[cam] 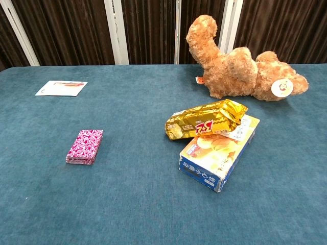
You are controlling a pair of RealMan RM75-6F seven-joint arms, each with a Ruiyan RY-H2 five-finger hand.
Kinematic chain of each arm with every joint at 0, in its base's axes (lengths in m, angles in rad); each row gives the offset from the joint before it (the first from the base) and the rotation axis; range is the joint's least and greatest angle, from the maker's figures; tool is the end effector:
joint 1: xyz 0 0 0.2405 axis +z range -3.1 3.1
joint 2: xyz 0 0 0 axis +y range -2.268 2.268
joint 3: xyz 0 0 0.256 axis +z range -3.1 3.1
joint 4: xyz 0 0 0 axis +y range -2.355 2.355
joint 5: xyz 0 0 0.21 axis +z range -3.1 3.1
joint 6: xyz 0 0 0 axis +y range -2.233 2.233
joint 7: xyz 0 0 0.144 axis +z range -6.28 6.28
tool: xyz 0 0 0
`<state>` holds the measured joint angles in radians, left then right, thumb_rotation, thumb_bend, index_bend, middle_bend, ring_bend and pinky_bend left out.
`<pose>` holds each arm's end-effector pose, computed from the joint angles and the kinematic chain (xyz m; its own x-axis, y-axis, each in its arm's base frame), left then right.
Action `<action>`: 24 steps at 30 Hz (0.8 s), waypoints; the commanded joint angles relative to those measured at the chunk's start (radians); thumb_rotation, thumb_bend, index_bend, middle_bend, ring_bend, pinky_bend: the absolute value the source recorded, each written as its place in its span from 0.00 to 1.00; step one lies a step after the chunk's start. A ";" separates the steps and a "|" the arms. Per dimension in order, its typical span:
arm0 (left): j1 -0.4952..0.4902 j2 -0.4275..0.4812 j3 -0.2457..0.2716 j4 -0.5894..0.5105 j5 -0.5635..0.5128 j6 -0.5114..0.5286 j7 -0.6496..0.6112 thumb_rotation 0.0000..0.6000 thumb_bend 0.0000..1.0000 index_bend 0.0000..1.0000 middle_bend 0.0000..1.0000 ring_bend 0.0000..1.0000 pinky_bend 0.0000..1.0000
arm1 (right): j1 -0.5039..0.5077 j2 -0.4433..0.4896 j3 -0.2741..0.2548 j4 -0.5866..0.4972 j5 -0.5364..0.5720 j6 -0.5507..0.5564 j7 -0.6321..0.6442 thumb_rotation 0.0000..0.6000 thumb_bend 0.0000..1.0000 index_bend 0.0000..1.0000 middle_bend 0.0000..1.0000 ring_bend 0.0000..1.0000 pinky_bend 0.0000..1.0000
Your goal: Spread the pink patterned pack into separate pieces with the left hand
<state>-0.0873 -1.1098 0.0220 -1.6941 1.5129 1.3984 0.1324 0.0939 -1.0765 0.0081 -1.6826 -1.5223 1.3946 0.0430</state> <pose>-0.3030 0.1635 0.1329 0.4525 0.1602 0.8773 0.8911 -0.0433 -0.4517 -0.3041 -0.1728 0.1473 0.3341 -0.1342 0.9329 -0.9424 -0.0338 0.3327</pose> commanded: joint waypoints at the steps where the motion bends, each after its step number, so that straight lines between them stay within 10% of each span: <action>1: -0.047 0.007 -0.027 -0.043 -0.069 -0.082 0.070 1.00 0.22 0.00 0.00 0.00 0.00 | 0.000 0.001 0.001 -0.001 0.003 -0.002 0.004 1.00 0.36 0.00 0.00 0.00 0.05; 24: -0.457 -0.299 -0.235 -0.015 -0.756 -0.352 0.667 1.00 0.24 0.05 0.00 0.00 0.00 | 0.001 0.004 0.004 0.006 -0.005 0.005 0.054 1.00 0.36 0.00 0.00 0.00 0.05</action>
<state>-0.4890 -1.3565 -0.1877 -1.7350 0.8329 1.0583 0.7462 0.0944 -1.0731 0.0119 -1.6767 -1.5276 1.4002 0.0966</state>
